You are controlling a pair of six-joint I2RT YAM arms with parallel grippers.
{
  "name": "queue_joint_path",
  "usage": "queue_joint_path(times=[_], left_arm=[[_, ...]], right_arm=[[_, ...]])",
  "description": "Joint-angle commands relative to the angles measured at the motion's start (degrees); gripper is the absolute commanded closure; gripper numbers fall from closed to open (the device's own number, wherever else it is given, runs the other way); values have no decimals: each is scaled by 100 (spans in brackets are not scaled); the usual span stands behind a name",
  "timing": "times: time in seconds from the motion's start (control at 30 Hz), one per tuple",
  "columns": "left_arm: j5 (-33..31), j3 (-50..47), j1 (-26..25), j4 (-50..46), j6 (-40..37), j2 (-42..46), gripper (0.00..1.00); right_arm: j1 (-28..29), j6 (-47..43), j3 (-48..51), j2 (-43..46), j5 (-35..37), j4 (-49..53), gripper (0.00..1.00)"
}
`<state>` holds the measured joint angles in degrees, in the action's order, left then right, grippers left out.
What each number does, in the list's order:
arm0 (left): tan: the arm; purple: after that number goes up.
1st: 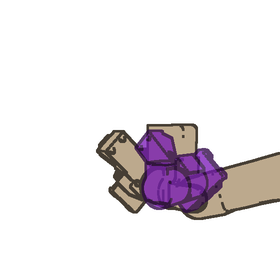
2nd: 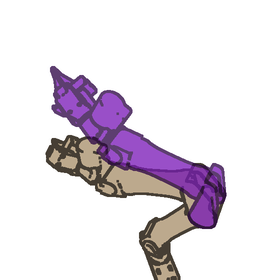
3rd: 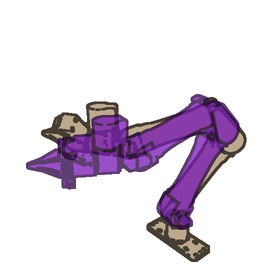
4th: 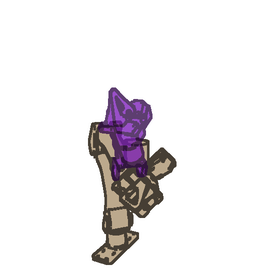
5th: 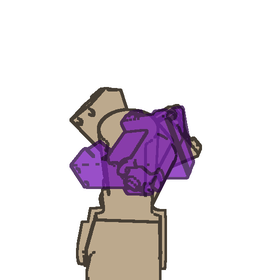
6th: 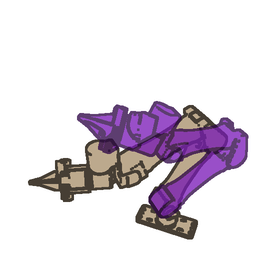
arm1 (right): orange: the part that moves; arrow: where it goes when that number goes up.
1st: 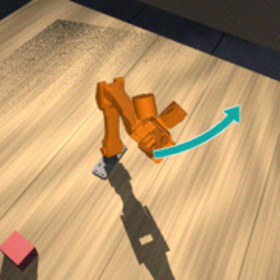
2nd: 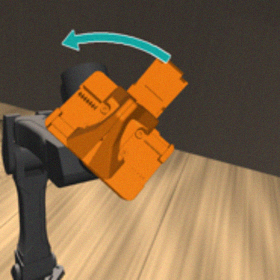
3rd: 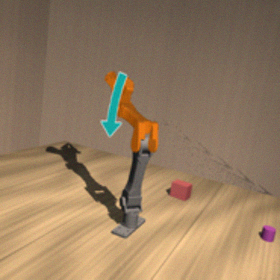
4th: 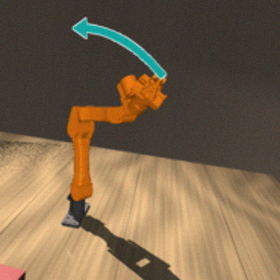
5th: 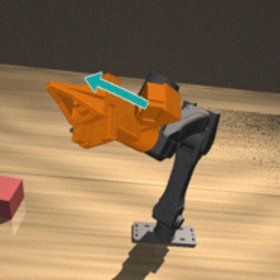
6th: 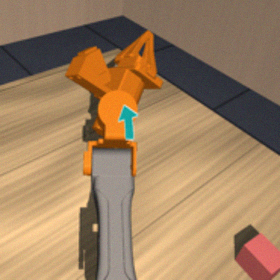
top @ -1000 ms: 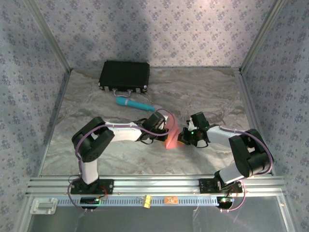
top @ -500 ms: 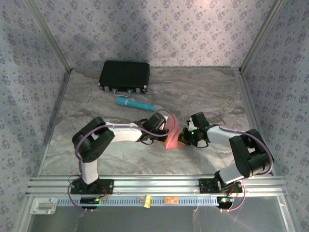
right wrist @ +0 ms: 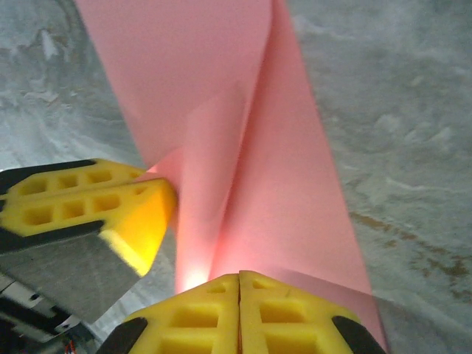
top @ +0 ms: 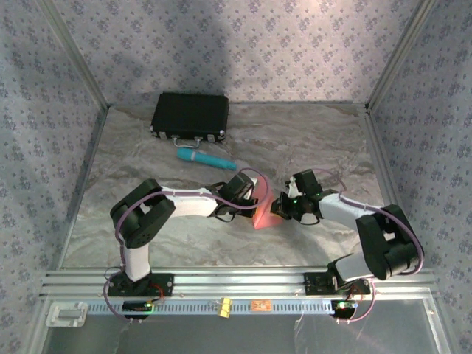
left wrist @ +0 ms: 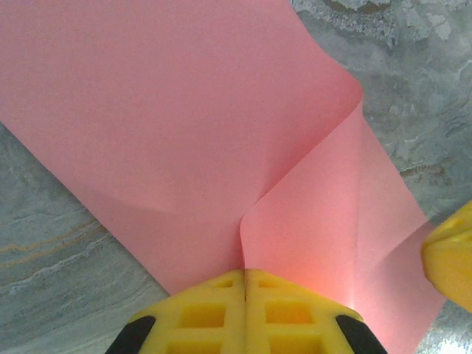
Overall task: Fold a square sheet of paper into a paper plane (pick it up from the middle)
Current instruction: Fold the triangle a second time at the center of the table.
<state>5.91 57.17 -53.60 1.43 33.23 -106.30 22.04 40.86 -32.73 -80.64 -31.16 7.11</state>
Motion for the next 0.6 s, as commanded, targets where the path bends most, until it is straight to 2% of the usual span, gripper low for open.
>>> queue_joint_path(times=[0.0,0.13,0.57], left_arm=[[-20,75,-29,-109,-62,-123,97],[-7,84,-36,-82,-48,-140,97],[-61,163,-36,-160,-177,49,96]], right_arm=[[160,-76,-79,73,-252,216,92],[260,-124,-43,-9,159,518,93],[267,-333,-40,-461,541,859,97]])
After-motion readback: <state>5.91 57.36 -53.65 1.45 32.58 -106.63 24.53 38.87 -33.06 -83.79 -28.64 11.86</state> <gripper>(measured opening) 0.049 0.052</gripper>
